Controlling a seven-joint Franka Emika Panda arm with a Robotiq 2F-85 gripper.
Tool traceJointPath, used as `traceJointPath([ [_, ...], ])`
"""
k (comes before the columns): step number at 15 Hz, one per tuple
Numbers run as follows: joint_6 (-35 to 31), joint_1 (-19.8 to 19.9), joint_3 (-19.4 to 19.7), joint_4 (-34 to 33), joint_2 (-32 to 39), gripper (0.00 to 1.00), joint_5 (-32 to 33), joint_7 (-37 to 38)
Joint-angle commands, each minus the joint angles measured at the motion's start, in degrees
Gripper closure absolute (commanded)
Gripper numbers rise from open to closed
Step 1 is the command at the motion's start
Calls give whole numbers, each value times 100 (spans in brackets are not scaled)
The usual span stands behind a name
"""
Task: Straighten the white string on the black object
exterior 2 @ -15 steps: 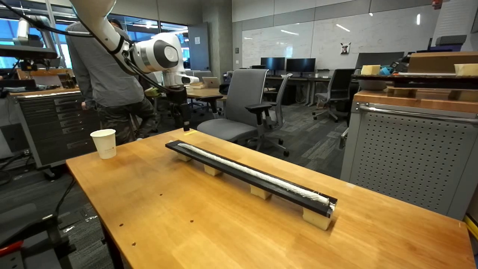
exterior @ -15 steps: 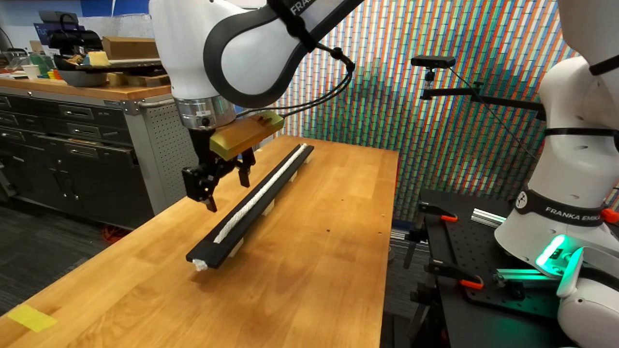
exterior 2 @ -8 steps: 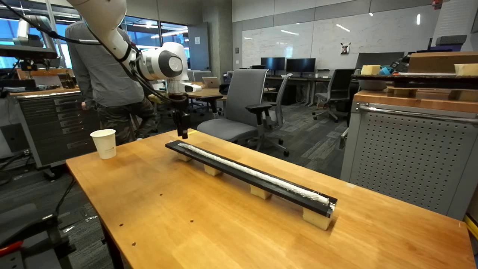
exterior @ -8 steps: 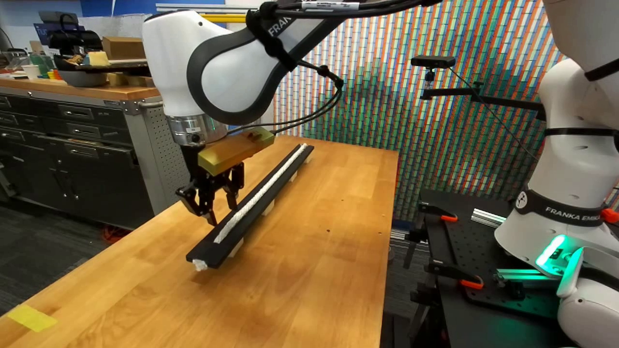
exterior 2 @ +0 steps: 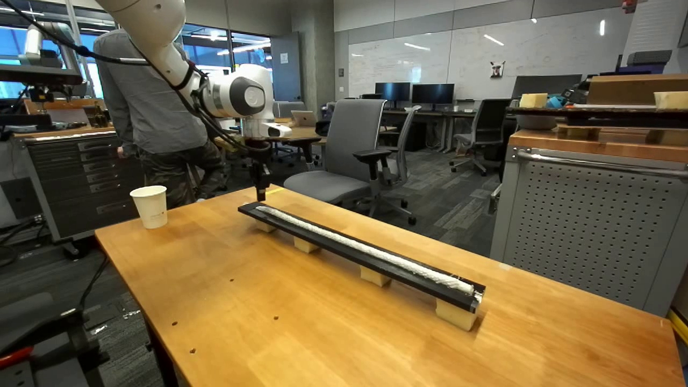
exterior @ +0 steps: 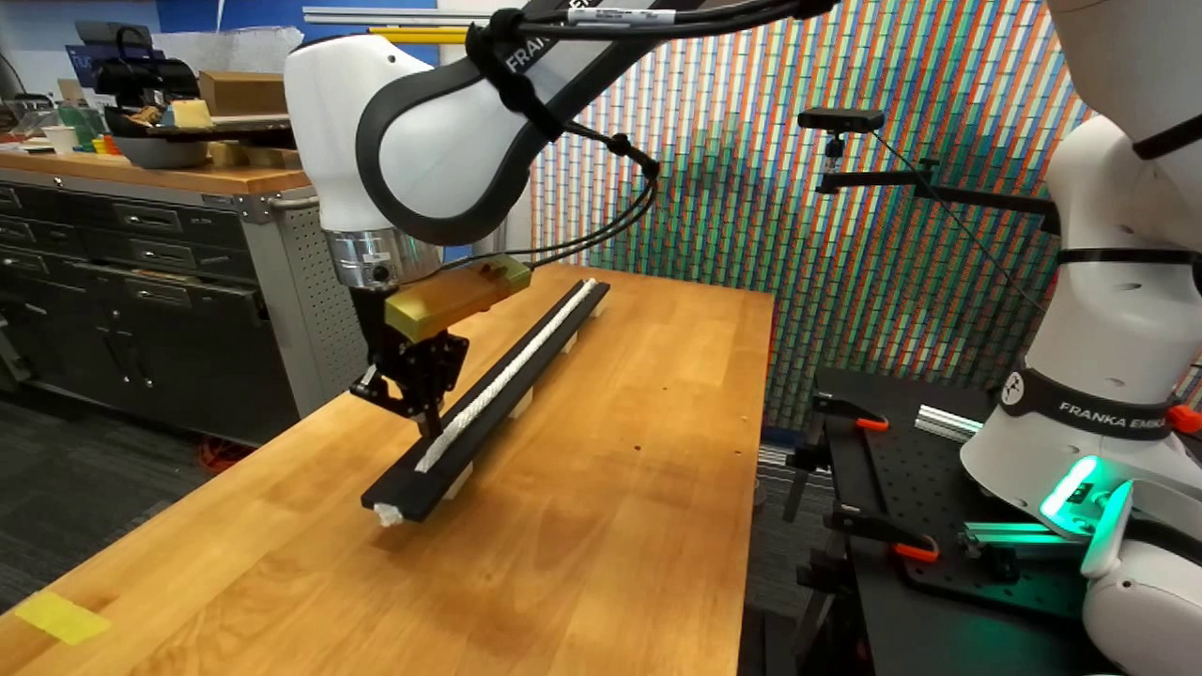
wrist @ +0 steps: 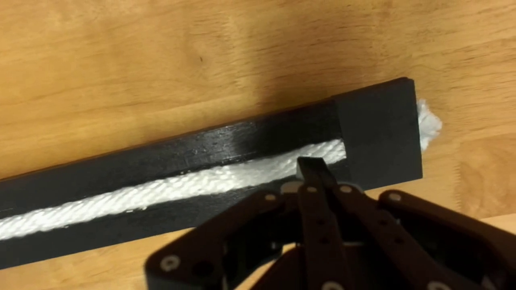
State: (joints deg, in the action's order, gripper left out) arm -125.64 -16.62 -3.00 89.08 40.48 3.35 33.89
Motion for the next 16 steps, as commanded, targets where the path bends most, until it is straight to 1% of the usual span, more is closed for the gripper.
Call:
traceJointPath([
  [1,-232,94,-31,-67,105,100,-246,-343],
  [8,-576,138,53,19,280,100,-297,-603],
  [11,-641,195,47,99,246,100,-337,-681],
  [16,-919,309,69,425,61,100,-424,-813],
])
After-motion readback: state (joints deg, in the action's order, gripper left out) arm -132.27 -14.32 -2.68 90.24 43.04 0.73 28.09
